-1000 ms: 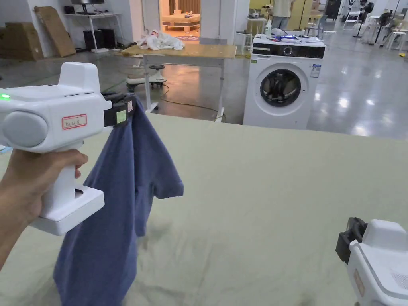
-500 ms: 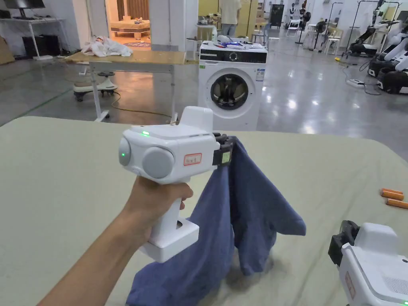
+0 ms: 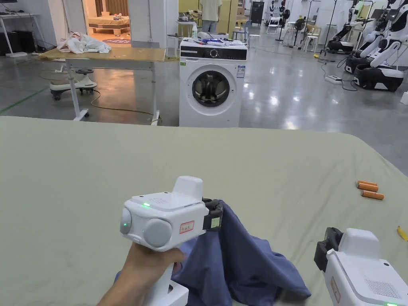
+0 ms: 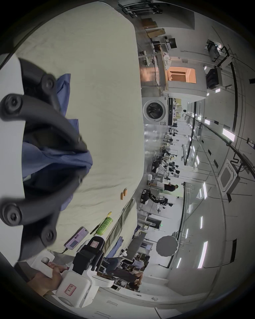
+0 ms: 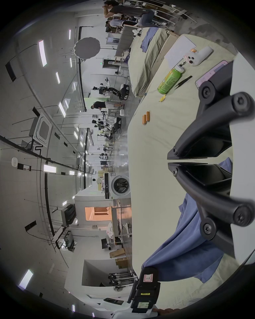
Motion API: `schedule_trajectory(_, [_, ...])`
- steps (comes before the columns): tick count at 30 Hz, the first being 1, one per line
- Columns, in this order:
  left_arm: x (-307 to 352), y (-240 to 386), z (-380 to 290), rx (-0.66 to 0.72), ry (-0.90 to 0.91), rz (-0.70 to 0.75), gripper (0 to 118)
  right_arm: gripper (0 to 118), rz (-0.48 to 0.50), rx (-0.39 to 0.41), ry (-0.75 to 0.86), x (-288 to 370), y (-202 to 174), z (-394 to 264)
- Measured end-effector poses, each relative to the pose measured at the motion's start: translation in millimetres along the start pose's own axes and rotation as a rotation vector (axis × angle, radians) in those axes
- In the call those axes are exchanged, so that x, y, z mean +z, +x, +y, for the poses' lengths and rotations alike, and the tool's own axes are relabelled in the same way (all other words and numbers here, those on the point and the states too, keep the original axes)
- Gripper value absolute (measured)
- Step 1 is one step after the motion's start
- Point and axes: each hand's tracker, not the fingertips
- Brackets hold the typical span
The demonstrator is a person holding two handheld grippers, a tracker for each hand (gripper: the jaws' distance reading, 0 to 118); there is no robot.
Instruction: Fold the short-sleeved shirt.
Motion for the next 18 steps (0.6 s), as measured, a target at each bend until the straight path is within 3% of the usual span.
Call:
schedule_trajectory(1, [6.4,-4.4,0.0,0.002,0.017,0.010,37,2,0.008,0.001,0.002,-0.6,-3.1,0.9])
schedule_trajectory(3, [7.1,-4.3,5.2,-0.001,0.068,0.043,54,2,0.020,0.002,0.009,-0.1,-9.0,4.0])
schedule_trajectory(9, [32.7,-20.6,11.2,0.004,0.194,0.205,55,2,0.060,0.016,0.046,0.1,-27.4,22.3])
schedule_trajectory(10, [51.7,13.8,3.9,-0.006,0.210,0.244,54,2,0.065,0.024,0.054,0.2,-31.0,25.7])
schedule_trajectory(12, [60.5,15.6,-1.1,-0.019,0.236,0.330,48,2,0.075,0.033,0.075,1.3,-37.9,31.8])
schedule_trajectory(16, [85.2,11.8,-14.4,-0.023,0.284,0.473,0,2,0.096,0.050,0.108,1.8,-51.7,42.7])
schedule_trajectory(18, [98.5,5.7,-21.1,-0.011,0.297,0.520,0,2,0.102,0.064,0.122,1.9,-58.5,46.8])
